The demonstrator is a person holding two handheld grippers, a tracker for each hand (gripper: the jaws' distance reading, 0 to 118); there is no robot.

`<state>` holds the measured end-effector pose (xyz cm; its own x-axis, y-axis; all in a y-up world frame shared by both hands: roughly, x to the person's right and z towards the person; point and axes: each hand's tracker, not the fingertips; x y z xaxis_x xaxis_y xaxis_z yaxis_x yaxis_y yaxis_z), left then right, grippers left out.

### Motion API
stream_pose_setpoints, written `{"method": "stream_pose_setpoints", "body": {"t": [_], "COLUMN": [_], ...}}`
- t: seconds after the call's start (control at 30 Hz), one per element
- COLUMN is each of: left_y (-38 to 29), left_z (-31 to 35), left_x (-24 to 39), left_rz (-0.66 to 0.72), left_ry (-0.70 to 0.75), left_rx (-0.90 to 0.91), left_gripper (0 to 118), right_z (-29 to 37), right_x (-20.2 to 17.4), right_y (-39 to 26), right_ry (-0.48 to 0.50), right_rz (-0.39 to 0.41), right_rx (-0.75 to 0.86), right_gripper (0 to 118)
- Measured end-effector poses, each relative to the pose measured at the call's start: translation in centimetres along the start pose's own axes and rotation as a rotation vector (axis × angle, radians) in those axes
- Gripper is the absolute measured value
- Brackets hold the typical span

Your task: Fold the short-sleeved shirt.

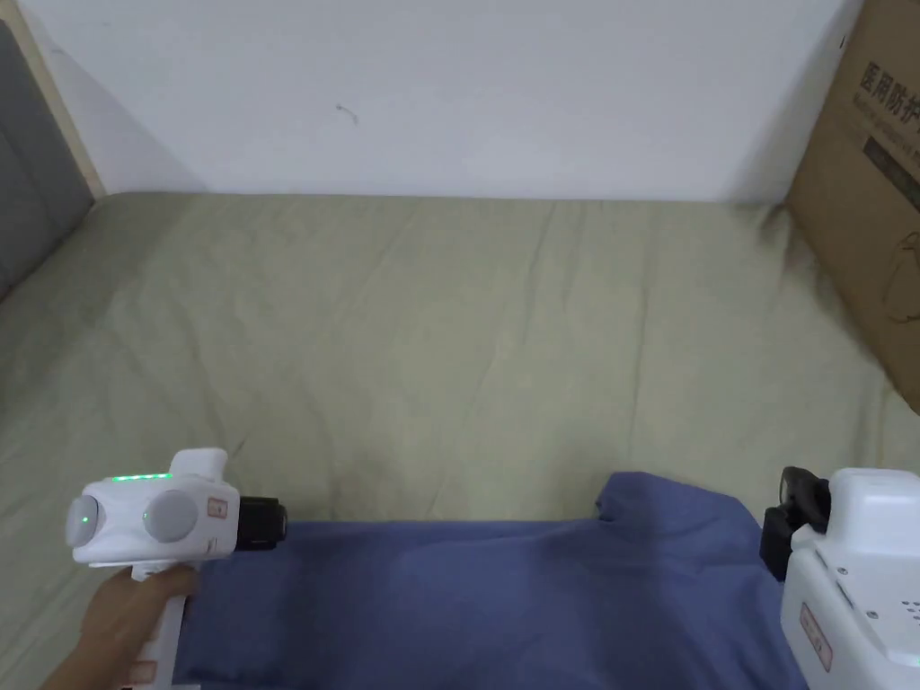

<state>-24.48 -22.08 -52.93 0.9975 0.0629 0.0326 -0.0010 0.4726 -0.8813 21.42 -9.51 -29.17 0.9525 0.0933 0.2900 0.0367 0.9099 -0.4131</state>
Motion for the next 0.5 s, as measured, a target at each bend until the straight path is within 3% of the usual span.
{"method": "stream_pose_setpoints", "body": {"t": [0.03, 0.07, 0.13, 0.2, 0.23, 0.33, 0.47, 0.5], "left_y": [0.0, 0.0, -0.6, -0.7, -0.5, -0.6, -0.7, -0.6], "left_z": [-1.1, -1.7, -1.9, -1.0, -0.7, 0.4, 4.0, 4.8], "left_x": [-0.1, -0.1, 0.0, 0.0, -0.2, 0.0, 0.4, 0.4], "left_rz": [0.014, 0.030, 0.028, 0.002, -0.005, 0.006, -0.008, -0.014], "left_ry": [0.011, 0.003, -0.021, -0.034, -0.058, -0.095, -0.141, -0.151], "left_rx": [-0.012, -0.026, -0.033, 0.026, 0.035, 0.059, 0.152, 0.160], "left_gripper": [85, 65, 55, 9, 2, 2, 2, 2], "right_z": [-0.4, -0.7, -1.5, -2.3, -2.8, -5.4, -11.2, -12.8], "right_x": [0.0, 0.1, 0.5, 0.7, 1.0, 1.7, 2.8, 3.0], "right_y": [-0.3, -0.5, -1.0, -1.4, -1.7, -2.0, -2.3, -2.6], "right_ry": [-0.001, -0.003, 0.001, 0.000, 0.002, 0.012, 0.049, 0.045], "right_rz": [-0.001, -0.002, -0.013, -0.027, -0.040, -0.060, -0.070, -0.072], "right_rx": [-0.014, -0.027, -0.055, -0.092, -0.098, -0.167, -0.315, -0.337], "right_gripper": [0, 0, 0, 0, 0, 10, 103, 110]}}
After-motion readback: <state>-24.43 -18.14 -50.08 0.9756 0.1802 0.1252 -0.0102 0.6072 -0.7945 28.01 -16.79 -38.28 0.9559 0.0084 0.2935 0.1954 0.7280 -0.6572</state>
